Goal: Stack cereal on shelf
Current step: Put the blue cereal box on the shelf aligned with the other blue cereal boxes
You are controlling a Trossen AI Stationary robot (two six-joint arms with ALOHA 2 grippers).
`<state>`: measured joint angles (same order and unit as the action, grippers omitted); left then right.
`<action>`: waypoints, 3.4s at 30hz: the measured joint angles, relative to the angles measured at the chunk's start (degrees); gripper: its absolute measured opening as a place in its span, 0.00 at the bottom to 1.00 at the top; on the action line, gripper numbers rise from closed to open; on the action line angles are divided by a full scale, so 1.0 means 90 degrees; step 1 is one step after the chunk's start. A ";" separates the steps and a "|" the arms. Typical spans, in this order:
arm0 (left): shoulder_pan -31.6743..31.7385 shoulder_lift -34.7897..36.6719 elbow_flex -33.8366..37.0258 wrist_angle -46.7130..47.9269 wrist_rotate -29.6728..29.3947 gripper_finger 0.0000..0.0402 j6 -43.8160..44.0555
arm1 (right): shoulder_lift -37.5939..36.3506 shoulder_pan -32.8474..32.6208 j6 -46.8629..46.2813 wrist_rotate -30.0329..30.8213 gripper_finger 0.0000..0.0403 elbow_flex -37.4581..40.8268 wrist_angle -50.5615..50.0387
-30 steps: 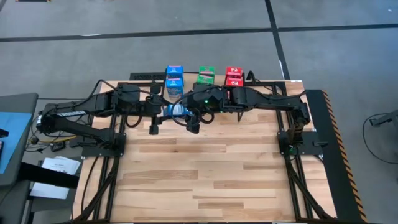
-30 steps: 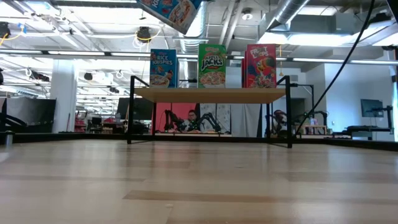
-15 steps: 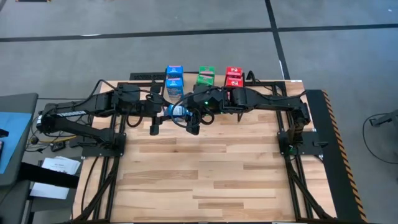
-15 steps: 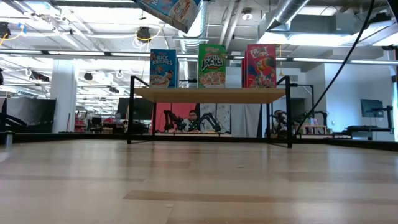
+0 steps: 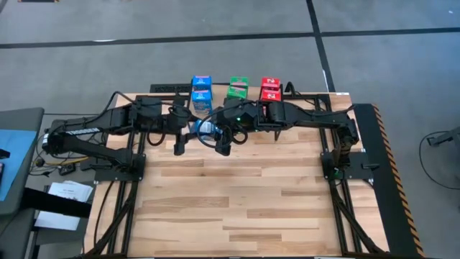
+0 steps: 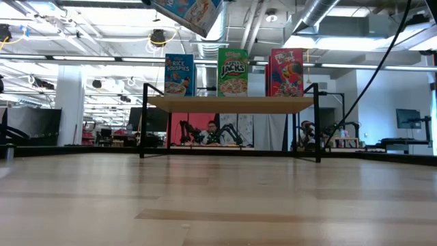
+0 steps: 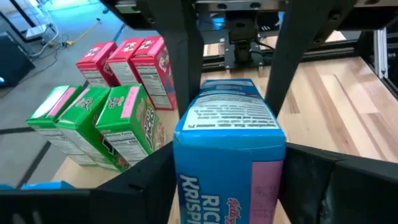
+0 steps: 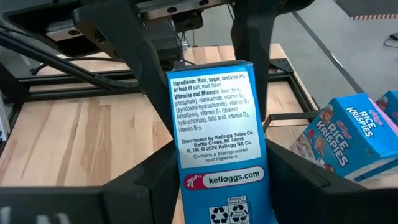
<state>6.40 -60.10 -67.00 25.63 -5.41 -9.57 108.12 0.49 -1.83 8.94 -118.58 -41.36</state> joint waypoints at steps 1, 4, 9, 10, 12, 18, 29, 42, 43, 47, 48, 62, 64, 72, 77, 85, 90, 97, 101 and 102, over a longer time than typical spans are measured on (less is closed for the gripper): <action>0.0038 0.0000 0.0000 0.0000 0.0007 0.55 0.0035 | -0.0001 0.0000 0.0000 0.0002 0.56 0.0000 0.0001; 0.0132 0.0000 0.0000 0.0002 0.0014 0.61 0.0187 | 0.0000 0.0000 0.0002 0.0042 0.56 0.0000 0.0000; 0.0184 0.0024 0.0000 0.0009 -0.0053 0.71 0.0277 | -0.0001 0.0050 -0.0231 0.0127 0.56 0.0000 -0.0005; 0.0184 0.0052 0.0000 0.0008 -0.0116 0.73 0.0249 | 0.0000 0.0058 -0.0293 0.0176 0.56 0.0000 -0.0015; 0.0184 0.0127 0.0000 -0.0009 -0.0227 0.75 0.0185 | 0.0000 0.0076 -0.0329 0.0206 0.56 0.0000 -0.0069; 0.0184 0.0451 0.0000 0.0030 -0.0428 0.76 0.0233 | 0.0000 0.0138 -0.0376 0.0215 0.56 0.0000 -0.0051; 0.0182 0.1209 0.0000 0.0549 -0.1708 0.76 0.0950 | 0.0000 0.0258 -0.0651 0.0231 0.56 0.0000 0.0203; 0.0182 0.1897 0.0000 0.1423 -0.1856 0.76 0.1642 | -0.0011 0.0487 -0.0521 0.0239 0.56 0.0118 0.2151; 0.0182 0.1906 0.0000 0.1423 -0.1856 0.76 0.1642 | -0.0017 0.0488 -0.0481 0.0248 0.56 0.0231 0.2369; 0.0182 0.1904 0.0000 0.1541 -0.1809 0.76 0.1643 | 0.0007 0.0462 -0.0464 0.0241 0.55 0.0619 0.2972; 0.0182 0.1904 0.0000 0.1623 -0.1808 0.76 0.1645 | 0.0005 0.0445 -0.0464 0.0239 0.55 0.0729 0.3177; 0.0182 0.1950 0.0000 0.2270 -0.1716 0.76 0.1814 | -0.0005 0.0362 -0.0476 0.0363 0.55 0.2224 0.5567; 0.0181 0.2008 0.0000 0.2267 -0.1715 0.76 0.1814 | -0.0005 0.0363 -0.0566 0.0538 0.55 0.2458 0.5838; 0.0182 0.2028 0.0000 0.2239 -0.1667 0.76 0.1994 | -0.0002 0.0378 -0.0639 0.1044 0.55 0.3238 0.6588; 0.0181 0.1924 0.0000 0.2242 -0.1009 0.76 0.2035 | -0.0003 0.0259 -0.0634 0.1596 0.55 0.3617 0.6700; 0.0177 0.1691 0.0136 0.2224 -0.0794 0.76 0.2426 | 0.0000 0.0112 -0.0476 0.2024 0.55 0.4039 0.6847; 0.0175 0.1865 0.0916 0.1893 -0.0805 0.76 0.2752 | -0.0002 0.0112 -0.0038 0.2024 0.55 0.4051 0.6865; 0.0024 0.2238 0.2213 0.0107 -0.0413 0.76 0.2696 | -0.0002 0.0217 0.0090 0.1966 0.55 0.4048 0.6863; 0.0019 0.2216 0.2861 -0.0608 -0.0434 0.76 0.2746 | -0.0002 0.0308 0.0090 0.1717 0.55 0.4046 0.6871; 0.0017 0.2199 0.3003 -0.0824 -0.0428 0.76 0.2791 | -0.0002 0.0341 0.0090 0.1678 0.55 0.4046 0.6863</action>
<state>6.55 -40.30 -39.97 18.22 -9.26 15.55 108.09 3.56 -1.02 24.04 -82.17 20.40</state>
